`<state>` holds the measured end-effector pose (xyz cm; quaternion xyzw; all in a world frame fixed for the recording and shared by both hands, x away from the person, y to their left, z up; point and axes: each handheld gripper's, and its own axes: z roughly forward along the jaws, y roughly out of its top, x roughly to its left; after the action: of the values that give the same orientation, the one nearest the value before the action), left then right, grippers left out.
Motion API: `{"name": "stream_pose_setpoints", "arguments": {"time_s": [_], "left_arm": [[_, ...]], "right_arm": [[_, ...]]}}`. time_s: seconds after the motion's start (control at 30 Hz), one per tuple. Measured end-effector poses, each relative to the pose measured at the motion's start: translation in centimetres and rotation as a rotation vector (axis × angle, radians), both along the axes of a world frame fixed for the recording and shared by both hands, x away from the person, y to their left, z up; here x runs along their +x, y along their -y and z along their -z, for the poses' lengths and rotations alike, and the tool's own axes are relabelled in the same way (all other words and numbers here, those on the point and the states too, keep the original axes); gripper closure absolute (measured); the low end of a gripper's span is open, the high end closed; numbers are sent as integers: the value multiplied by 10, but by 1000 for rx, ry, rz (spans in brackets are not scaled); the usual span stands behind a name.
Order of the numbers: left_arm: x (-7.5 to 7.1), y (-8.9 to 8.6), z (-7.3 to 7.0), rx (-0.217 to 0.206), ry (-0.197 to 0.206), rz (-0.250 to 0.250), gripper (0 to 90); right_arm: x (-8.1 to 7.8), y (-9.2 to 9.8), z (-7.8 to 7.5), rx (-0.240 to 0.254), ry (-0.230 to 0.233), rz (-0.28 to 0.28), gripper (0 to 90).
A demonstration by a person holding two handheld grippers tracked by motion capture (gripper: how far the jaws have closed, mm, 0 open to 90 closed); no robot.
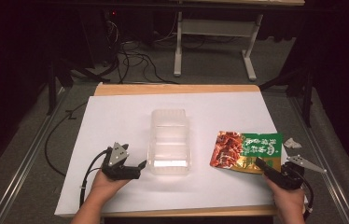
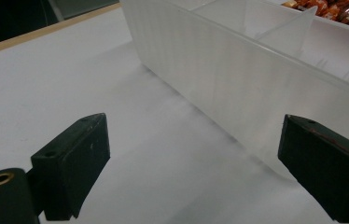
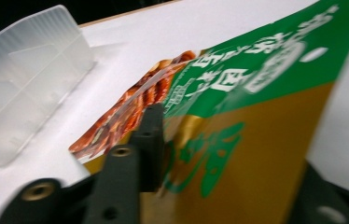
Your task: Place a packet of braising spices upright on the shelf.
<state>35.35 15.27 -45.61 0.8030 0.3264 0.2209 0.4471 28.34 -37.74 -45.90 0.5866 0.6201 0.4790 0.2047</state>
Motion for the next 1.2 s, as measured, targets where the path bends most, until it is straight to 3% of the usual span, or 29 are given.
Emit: {"name": "stream_pose_setpoints", "arguments": {"time_s": [0.1, 0.13, 0.27, 0.43, 0.63, 0.73, 0.87, 0.97, 1.0, 1.2], "left_arm": [[0, 1, 1, 3, -3, 2, 94], [0, 1, 1, 3, -3, 2, 94], [0, 2, 1, 2, -8, -2, 95], [1, 0, -1, -24, 1, -27, 95], [1, -4, -3, -59, 12, -55, 96], [1, -5, -3, -64, 12, -57, 97], [1, -4, -3, -61, 14, -51, 99], [0, -5, -3, -60, 15, -59, 99], [-1, -5, -3, -65, 13, -66, 99], [-3, -9, -1, -58, 3, -82, 98]], "right_arm": [[1, 1, -1, 1, 16, 15, 781], [1, 1, -1, 1, 16, 15, 781], [6, -7, -8, -55, 66, 25, 898], [12, -15, -18, -90, 121, 20, 900], [27, -18, -30, -100, 141, -2, 900], [38, -21, -37, -151, 143, -31, 900], [50, -22, -45, -124, 137, -35, 900], [53, -22, -45, -86, 176, -44, 900], [51, -22, -41, -49, 193, -46, 900], [52, -22, -48, -53, 220, -69, 900]]}}
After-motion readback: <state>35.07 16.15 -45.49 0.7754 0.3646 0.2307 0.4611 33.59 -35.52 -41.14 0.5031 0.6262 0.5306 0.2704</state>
